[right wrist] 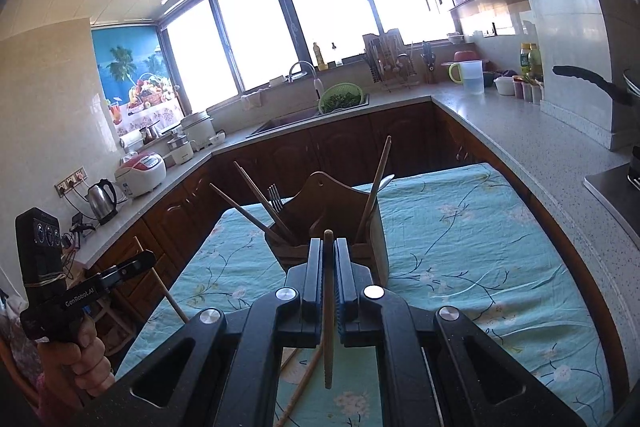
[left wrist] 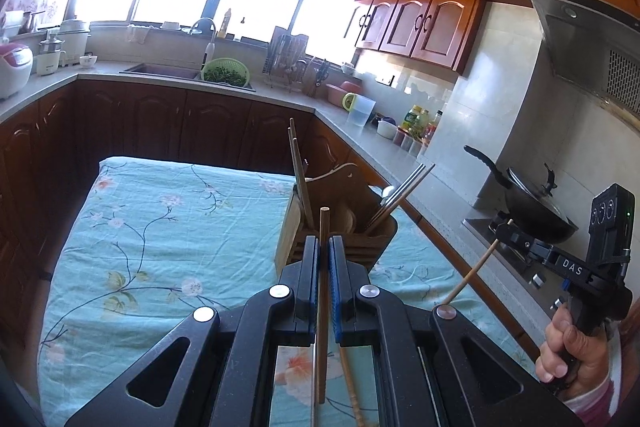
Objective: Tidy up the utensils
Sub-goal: 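Lift both wooden chopsticks, insert them into the holder and open both tools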
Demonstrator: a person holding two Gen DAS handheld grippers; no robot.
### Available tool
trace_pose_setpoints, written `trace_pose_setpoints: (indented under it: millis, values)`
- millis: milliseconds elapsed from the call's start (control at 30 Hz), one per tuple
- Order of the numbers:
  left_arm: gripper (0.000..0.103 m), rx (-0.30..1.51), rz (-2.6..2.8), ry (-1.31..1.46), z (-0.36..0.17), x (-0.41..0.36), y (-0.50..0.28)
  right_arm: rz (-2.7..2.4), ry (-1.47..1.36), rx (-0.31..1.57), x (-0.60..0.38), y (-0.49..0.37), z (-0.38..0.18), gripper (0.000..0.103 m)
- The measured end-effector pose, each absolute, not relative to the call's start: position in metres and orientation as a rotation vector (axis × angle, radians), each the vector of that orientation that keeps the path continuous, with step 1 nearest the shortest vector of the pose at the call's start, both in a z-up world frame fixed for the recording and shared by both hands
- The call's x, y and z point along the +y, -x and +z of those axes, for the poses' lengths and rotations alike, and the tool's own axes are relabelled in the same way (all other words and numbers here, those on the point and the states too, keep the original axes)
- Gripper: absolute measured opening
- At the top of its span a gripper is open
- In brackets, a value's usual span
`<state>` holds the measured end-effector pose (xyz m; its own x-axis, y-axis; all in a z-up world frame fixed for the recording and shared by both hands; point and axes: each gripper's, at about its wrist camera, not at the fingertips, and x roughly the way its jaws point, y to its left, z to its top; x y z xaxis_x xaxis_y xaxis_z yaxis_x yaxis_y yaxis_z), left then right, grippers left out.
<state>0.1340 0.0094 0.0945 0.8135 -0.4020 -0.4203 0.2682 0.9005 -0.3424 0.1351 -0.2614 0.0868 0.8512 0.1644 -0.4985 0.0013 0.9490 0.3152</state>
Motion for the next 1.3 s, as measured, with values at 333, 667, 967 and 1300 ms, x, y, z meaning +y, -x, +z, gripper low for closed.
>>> trace_pose_setpoints:
  millis: [333, 667, 967, 1300]
  values:
    - [0.003, 0.413, -0.356, 0.266, 0.117, 0.006, -0.145, 0.068, -0.303, 0.491, -0.269, -0.148, 0.106, 0.005]
    - [0.003, 0.235, -0.324, 0.299, 0.15, -0.006, -0.181, 0.023, -0.32, 0.334, -0.288, -0.186, 0.15, 0.005]
    - [0.003, 0.141, -0.228, 0.274, 0.12, -0.044, -0.226, -0.023, -0.294, 0.292, -0.289, -0.232, 0.147, 0.005]
    - [0.003, 0.26, -0.226, 0.259, 0.049, -0.078, -0.247, -0.031, -0.315, 0.377, -0.285, -0.244, 0.085, 0.005]
